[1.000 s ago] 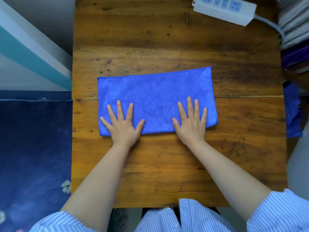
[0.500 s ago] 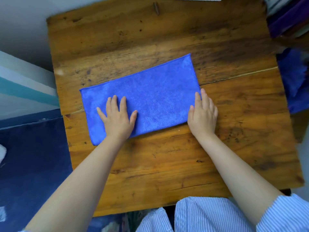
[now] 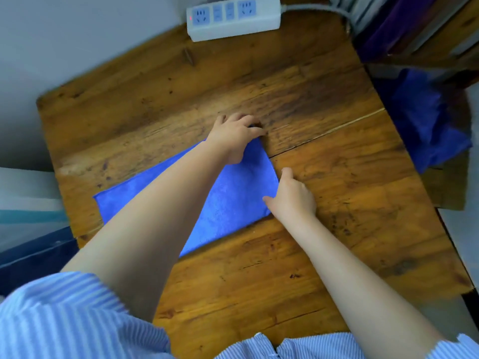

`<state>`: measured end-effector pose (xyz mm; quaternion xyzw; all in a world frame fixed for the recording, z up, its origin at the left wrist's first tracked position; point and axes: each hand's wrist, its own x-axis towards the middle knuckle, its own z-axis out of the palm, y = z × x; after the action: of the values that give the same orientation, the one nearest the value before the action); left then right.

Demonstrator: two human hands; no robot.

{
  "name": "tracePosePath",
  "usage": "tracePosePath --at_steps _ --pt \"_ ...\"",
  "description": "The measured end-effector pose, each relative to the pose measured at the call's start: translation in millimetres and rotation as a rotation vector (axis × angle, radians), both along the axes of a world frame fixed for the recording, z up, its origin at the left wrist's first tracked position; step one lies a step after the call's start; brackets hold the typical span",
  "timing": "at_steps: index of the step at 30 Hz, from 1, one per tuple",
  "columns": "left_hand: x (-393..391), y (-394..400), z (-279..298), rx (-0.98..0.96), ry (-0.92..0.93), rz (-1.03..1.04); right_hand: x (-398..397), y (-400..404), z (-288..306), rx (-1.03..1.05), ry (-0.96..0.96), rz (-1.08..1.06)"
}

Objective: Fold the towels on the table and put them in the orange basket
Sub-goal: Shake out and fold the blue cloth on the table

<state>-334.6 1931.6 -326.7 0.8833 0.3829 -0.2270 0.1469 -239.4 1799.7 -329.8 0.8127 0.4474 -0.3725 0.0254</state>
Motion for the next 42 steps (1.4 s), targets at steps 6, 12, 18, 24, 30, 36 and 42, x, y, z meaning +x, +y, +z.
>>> tracePosePath --at_steps 6,12,18,24,30,36,42 --pt "7 9 10 0.105 0.149 -0.272 17 6 0 -0.017 0.126 -0.027" --pt "-5 23 25 0.187 0.140 -0.242 38 34 18 0.175 0.085 0.149" --pt "-40 39 57 0.215 0.079 -0.130 33 54 45 0.410 -0.005 0.203" --pt "-107 18 79 0.217 -0.081 -0.104 -15 24 68 0.715 -0.089 0.274" --pt "-182 -28 74 0.282 -0.271 -0.361 -68 -38 63 0.803 0.037 0.512" --pt "-230 -71 57 0.383 -0.395 -0.529 -103 -88 41 0.894 0.045 0.545" --pt "-256 -113 28 0.368 -0.397 -0.572 -128 -127 12 0.929 0.041 0.655"
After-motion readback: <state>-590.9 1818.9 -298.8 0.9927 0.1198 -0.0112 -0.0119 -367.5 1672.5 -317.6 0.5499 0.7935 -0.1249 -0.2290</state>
